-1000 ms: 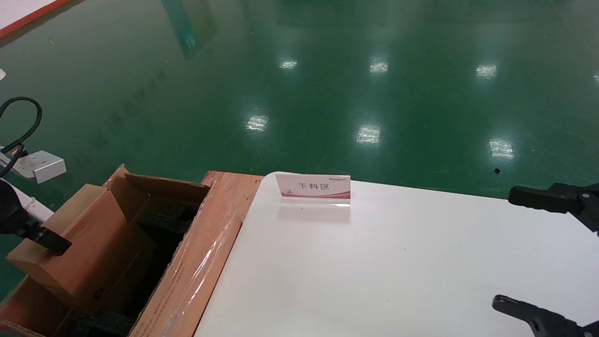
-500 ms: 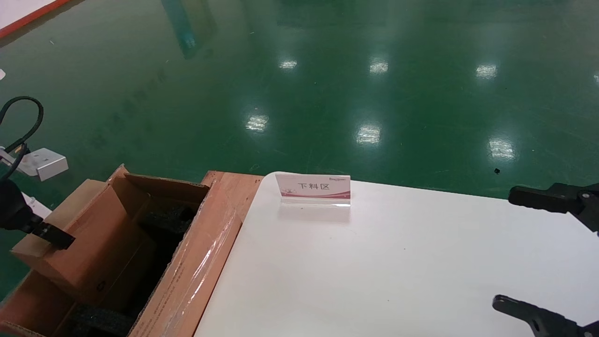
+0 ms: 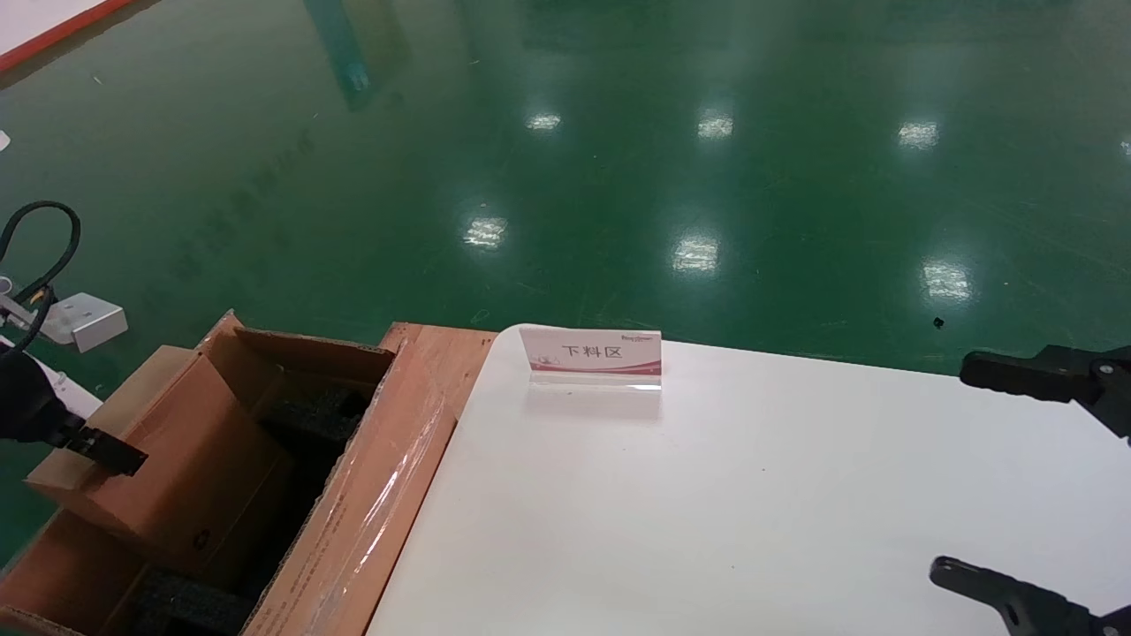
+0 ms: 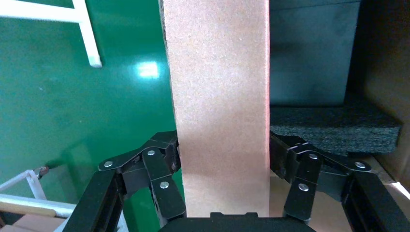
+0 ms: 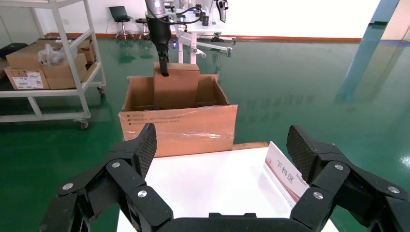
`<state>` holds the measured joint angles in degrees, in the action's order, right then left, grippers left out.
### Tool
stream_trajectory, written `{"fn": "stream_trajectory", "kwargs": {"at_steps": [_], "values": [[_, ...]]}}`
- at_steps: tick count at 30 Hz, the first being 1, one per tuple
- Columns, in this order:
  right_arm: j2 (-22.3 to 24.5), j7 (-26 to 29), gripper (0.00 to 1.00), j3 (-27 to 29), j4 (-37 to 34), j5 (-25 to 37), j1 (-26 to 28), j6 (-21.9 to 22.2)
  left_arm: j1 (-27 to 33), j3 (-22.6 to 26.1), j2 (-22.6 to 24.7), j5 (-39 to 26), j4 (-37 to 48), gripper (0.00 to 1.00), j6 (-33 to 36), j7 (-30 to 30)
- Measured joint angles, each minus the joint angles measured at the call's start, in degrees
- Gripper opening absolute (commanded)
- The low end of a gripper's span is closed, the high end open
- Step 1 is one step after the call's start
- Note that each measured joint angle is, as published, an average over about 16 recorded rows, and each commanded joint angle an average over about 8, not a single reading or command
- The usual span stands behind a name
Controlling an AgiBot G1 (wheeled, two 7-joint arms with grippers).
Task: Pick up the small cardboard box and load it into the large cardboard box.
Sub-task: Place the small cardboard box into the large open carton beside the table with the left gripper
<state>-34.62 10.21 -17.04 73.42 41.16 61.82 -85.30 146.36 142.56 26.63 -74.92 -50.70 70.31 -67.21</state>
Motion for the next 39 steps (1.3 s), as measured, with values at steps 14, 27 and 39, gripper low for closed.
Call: {"fn": "stream_trajectory", "kwargs": {"at_steps": [14, 27, 39], "values": [[0.02, -0.02, 1.0, -0.04, 0.0, -0.03, 0.01, 0.02, -9.06, -0.94, 1.09, 5.75, 8.29, 0.0, -1.77, 4.23], [0.03, -0.04, 1.0, -0.06, -0.01, -0.05, 0.0, 0.04, -13.58, -1.69, 2.74, 8.99, 12.98, 1.0, -1.06, 6.56], [0.03, -0.03, 1.0, -0.06, -0.01, -0.06, 0.0, 0.05, -13.27, -1.66, 2.61, 8.79, 12.67, 1.0, -0.94, 6.44]]}}
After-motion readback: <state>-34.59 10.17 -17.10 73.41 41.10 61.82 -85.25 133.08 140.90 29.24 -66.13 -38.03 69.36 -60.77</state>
